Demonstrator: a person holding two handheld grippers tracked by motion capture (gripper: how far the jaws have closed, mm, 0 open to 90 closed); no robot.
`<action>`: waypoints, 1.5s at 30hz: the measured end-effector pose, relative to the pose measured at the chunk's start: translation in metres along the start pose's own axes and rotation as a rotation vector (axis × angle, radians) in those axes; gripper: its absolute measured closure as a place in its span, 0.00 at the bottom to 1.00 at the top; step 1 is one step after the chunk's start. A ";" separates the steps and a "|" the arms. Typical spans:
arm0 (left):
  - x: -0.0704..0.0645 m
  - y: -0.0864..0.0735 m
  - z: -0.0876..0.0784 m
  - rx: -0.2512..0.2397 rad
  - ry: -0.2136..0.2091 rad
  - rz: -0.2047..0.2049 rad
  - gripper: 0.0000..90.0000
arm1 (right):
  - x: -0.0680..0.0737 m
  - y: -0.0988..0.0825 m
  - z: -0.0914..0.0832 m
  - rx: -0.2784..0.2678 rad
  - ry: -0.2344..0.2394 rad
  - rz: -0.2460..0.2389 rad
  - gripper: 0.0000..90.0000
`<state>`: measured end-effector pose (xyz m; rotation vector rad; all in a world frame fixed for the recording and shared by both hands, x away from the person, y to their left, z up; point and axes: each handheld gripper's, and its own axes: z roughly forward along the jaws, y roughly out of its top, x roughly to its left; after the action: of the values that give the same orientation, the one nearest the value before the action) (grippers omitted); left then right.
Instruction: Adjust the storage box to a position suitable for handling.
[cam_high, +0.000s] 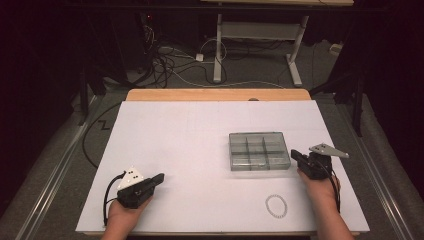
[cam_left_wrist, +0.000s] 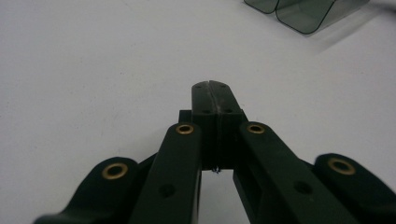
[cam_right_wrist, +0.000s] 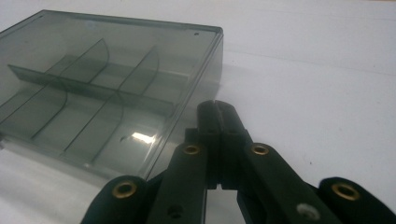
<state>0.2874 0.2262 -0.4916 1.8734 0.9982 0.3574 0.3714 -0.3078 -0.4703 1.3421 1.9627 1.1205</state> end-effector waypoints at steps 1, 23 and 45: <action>0.001 0.000 0.000 -0.004 -0.005 -0.004 0.98 | -0.002 0.003 0.004 0.004 -0.002 -0.004 1.00; 0.002 0.002 0.002 0.023 0.004 -0.011 0.98 | -0.018 0.039 0.047 -0.012 -0.010 0.020 1.00; 0.006 0.000 -0.003 0.013 0.027 -0.019 0.98 | -0.022 0.053 0.072 0.004 0.024 0.036 1.00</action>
<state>0.2891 0.2323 -0.4905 1.8736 1.0380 0.3669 0.4626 -0.2942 -0.4643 1.3776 1.9661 1.1542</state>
